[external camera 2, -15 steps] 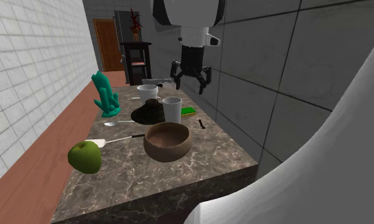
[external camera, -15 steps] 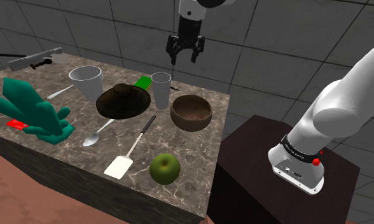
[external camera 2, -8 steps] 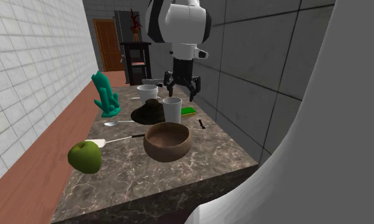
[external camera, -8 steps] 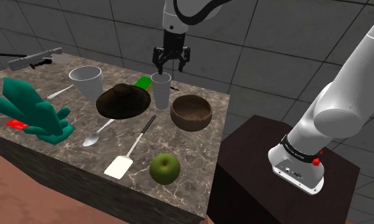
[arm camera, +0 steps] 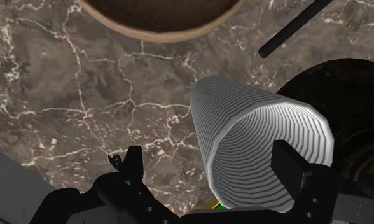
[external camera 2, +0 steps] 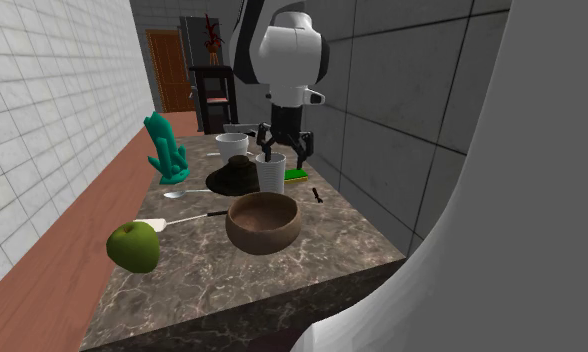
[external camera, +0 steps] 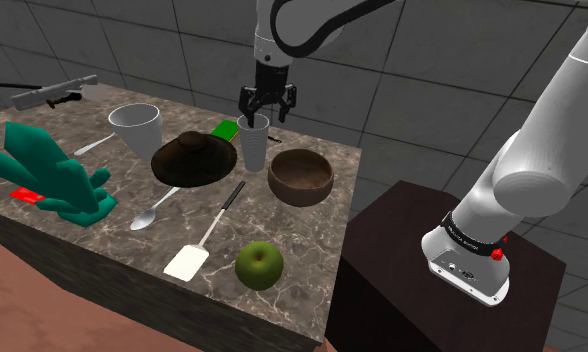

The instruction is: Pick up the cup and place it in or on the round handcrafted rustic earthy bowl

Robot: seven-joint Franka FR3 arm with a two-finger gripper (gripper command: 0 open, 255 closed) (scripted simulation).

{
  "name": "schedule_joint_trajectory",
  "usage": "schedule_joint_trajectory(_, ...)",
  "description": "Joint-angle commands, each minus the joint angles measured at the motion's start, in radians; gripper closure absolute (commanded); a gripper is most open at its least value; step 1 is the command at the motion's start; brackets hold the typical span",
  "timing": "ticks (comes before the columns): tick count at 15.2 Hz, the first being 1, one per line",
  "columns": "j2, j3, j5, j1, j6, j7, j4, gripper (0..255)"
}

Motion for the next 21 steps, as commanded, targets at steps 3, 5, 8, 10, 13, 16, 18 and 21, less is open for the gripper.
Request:
schedule_joint_trajectory(3, 0.001, 0.000, 0.000, 0.000, 0.002, 0.000, -0.001, 0)
schedule_joint_trajectory(5, 0.001, 0.000, 0.000, 0.000, 0.002, 0.000, -0.001, 255)
schedule_joint_trajectory(8, 0.001, 0.000, 0.000, 0.000, 0.002, 0.000, -0.001, 255)
schedule_joint_trajectory(10, 0.001, 0.000, 0.000, 0.000, 0.002, 0.000, -0.001, 255)
schedule_joint_trajectory(13, 0.001, 0.000, 0.000, 0.000, 0.002, 0.000, -0.001, 255)
schedule_joint_trajectory(16, -0.010, 0.000, 0.003, -0.001, -0.024, -0.001, 0.014, 255)
schedule_joint_trajectory(18, -0.020, 0.000, 0.005, -0.001, -0.049, -0.001, 0.030, 255)
schedule_joint_trajectory(21, -0.034, 0.000, 0.009, -0.002, -0.088, -0.002, 0.055, 255)
